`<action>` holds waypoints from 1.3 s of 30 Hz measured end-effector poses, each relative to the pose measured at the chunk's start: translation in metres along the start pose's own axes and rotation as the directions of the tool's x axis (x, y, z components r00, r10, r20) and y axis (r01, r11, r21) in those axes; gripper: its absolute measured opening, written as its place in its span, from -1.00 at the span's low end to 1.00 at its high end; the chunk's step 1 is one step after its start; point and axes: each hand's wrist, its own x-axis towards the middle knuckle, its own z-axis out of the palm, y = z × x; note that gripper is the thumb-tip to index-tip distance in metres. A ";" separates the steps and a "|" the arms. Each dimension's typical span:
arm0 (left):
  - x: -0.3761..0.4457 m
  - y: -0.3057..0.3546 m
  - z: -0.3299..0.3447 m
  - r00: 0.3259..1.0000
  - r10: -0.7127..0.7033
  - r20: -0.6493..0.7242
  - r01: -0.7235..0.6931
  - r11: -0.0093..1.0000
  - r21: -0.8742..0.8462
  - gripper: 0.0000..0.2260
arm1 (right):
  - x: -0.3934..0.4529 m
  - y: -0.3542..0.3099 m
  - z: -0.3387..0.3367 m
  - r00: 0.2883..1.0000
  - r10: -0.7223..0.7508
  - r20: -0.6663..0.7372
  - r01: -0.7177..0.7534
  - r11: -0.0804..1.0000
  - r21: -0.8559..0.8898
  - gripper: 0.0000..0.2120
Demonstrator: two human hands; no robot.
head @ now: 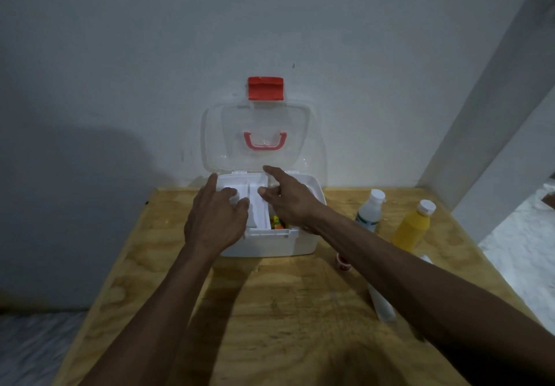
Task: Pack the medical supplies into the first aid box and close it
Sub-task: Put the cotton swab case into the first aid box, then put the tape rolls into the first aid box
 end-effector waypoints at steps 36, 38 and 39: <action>-0.137 0.105 0.094 0.975 0.198 -0.101 -0.220 0.919 -0.327 -0.73 | -0.164 0.132 -0.050 0.816 0.024 -0.577 -0.147 0.975 -0.167 -0.72; -0.133 0.104 0.105 0.977 0.199 -0.073 -0.212 0.926 -0.312 -0.75 | -0.159 0.135 -0.050 0.837 0.046 -0.545 -0.167 0.970 -0.175 -0.70; -0.132 0.104 0.108 0.978 0.198 -0.070 -0.210 0.932 -0.296 -0.76 | -0.156 0.136 -0.050 0.845 0.046 -0.533 -0.162 0.972 -0.172 -0.70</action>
